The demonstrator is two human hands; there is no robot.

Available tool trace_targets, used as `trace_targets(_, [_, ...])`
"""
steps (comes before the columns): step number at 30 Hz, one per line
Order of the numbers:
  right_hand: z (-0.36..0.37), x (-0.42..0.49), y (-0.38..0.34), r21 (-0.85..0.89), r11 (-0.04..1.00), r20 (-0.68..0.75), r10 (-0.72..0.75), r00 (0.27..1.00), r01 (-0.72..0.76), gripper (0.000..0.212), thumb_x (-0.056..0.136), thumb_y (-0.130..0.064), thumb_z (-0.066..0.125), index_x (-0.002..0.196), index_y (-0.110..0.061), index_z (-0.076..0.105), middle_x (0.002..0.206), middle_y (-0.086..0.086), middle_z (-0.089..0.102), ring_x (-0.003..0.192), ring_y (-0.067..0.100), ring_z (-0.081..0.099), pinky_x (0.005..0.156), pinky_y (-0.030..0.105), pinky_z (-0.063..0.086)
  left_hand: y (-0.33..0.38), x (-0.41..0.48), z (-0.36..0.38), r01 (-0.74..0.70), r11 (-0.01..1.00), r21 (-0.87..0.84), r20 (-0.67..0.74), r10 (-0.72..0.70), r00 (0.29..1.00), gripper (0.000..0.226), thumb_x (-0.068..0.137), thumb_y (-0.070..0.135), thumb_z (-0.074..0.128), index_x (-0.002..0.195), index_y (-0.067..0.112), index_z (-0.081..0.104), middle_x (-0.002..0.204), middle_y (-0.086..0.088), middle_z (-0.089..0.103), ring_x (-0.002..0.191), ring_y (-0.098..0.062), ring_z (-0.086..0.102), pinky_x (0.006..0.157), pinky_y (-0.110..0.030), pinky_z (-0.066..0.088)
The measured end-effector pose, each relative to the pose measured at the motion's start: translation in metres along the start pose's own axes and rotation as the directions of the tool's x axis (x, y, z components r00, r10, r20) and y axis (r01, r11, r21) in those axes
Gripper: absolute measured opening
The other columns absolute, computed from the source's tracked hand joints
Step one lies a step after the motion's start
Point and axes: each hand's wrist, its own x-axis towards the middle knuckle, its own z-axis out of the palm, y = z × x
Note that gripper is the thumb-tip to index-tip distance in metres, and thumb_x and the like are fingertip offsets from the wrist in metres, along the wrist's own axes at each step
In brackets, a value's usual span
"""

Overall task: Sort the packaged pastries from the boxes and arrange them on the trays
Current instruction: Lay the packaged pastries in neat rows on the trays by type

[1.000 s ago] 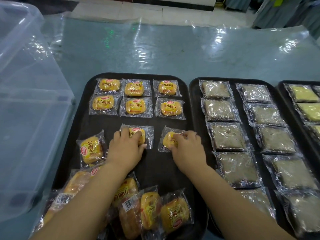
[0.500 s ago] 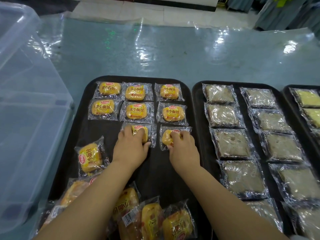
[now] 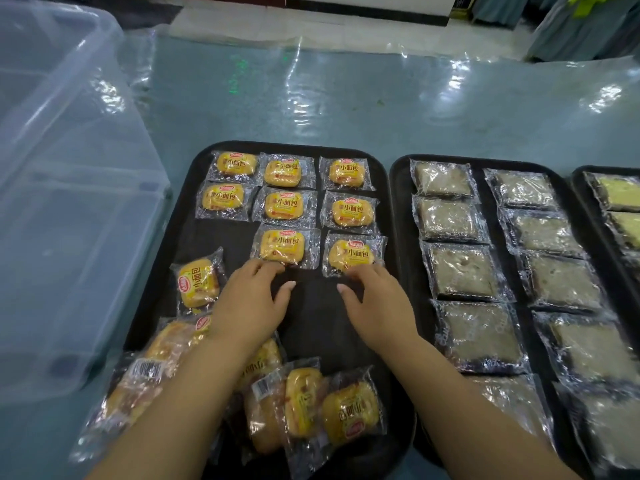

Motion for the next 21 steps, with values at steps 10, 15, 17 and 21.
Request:
trace_targets(10, [0.01,-0.023,-0.017,0.148,0.987,0.37,-0.112,0.922,0.06,0.023,0.09,-0.037,0.059,0.111,-0.027,0.061,0.103,-0.012,0.062,0.096,0.005,0.057,0.089,0.03,0.05,-0.04,-0.058,-0.03,0.168,0.985,-0.027,-0.078,-0.17,0.982,0.023,0.091,0.034,0.054,0.111,0.026,0.063,0.106,0.011,0.06,0.092,-0.006,0.053,0.073,-0.022,0.04])
trace_targets(15, [0.016,-0.016,-0.035,0.153,0.987,0.375,-0.11,0.92,0.056,0.023,0.09,-0.037,0.059,0.111,-0.027,0.061,0.101,-0.012,0.062,0.093,0.004,0.057,0.086,0.029,0.05,-0.069,-0.042,-0.05,0.193,0.981,0.0,-0.151,-0.191,0.97,0.016,0.091,0.029,0.056,0.102,0.022,0.065,0.095,0.004,0.06,0.082,-0.012,0.054,0.067,-0.026,0.04])
trace_targets(17, [0.018,-0.012,-0.043,0.145,0.988,0.358,-0.104,0.928,0.054,0.024,0.091,-0.037,0.059,0.112,-0.026,0.061,0.099,-0.012,0.061,0.091,0.005,0.057,0.085,0.029,0.051,-0.077,-0.026,-0.054,0.253,0.967,0.035,-0.115,-0.248,0.962,0.023,0.091,0.031,0.055,0.109,0.02,0.063,0.099,0.0,0.06,0.084,-0.016,0.055,0.07,-0.031,0.045])
trace_targets(21, [0.021,-0.006,-0.056,0.116,0.993,0.323,-0.049,0.945,0.012,0.027,0.091,-0.038,0.058,0.115,-0.026,0.06,0.1,-0.012,0.061,0.091,0.005,0.056,0.084,0.028,0.051,-0.085,0.009,-0.049,0.337,0.919,0.204,0.077,-0.358,0.93,0.045,0.091,0.045,0.051,0.118,0.01,0.053,0.114,-0.012,0.057,0.098,-0.028,0.057,0.078,-0.036,0.046])
